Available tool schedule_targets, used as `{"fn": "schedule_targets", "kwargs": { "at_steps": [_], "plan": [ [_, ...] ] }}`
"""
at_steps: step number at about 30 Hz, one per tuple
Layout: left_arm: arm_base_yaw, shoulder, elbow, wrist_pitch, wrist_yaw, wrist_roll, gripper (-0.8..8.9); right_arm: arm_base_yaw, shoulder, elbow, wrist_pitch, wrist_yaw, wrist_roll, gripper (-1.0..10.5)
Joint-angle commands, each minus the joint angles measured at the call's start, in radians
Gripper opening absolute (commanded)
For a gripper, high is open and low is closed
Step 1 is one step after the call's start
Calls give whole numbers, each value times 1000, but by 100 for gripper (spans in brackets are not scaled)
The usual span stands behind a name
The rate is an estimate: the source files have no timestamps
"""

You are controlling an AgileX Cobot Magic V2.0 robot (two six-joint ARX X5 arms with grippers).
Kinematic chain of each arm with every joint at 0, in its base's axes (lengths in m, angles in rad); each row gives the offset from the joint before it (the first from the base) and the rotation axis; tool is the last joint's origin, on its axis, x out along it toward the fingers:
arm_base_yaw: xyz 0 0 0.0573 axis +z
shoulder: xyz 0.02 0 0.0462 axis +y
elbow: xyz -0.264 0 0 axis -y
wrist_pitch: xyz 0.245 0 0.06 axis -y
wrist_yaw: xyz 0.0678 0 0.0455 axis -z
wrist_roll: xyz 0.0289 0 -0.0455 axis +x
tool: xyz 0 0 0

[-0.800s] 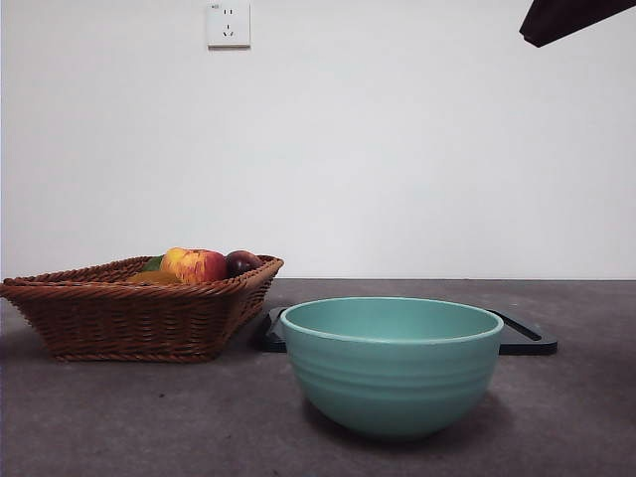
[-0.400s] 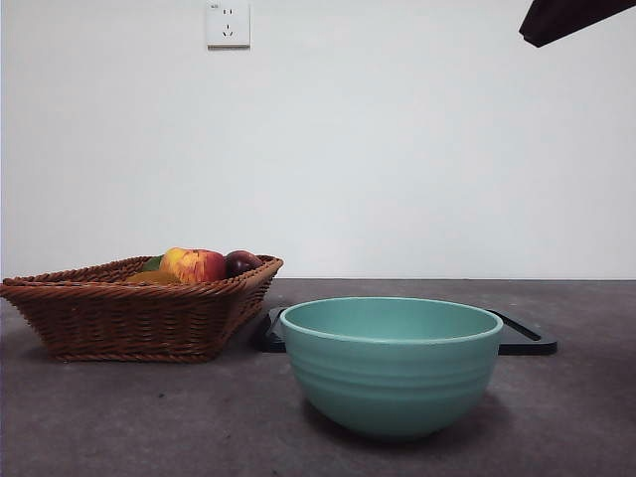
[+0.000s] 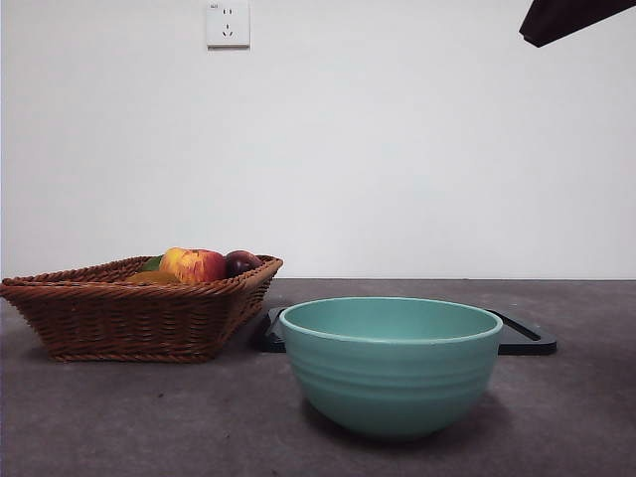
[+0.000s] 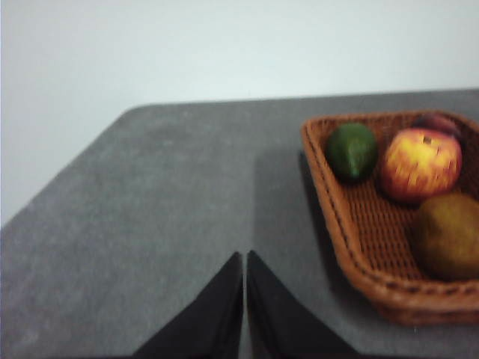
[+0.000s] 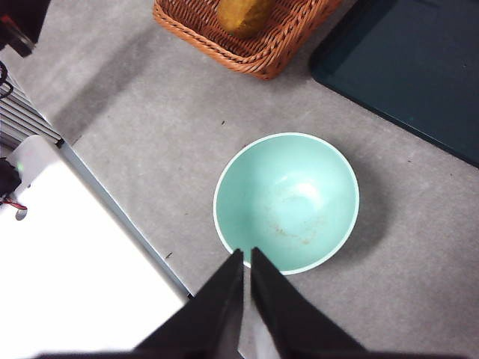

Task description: Pick up the wifruite, put it on the bowl, pick up the plate, put it on desk

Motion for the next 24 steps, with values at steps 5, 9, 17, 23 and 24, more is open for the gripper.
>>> {"fn": "schedule_targets", "kwargs": {
  "at_steps": [5, 9, 17, 23, 24],
  "plan": [
    [4, -37, -28, -30, -6, 4, 7, 7, 8, 17, 10, 0, -9, 6],
    [4, -37, -28, -74, -6, 5, 7, 7, 8, 17, 10, 0, -9, 6],
    [3, -37, -28, -73, -6, 4, 7, 7, 8, 17, 10, 0, -9, 6],
    [3, -37, -28, -73, -6, 4, 7, 7, 8, 17, 10, 0, -9, 6],
    [3, -37, -28, -73, -6, 4, 7, 7, 8, 17, 10, 0, -9, 6]
  ]
}}
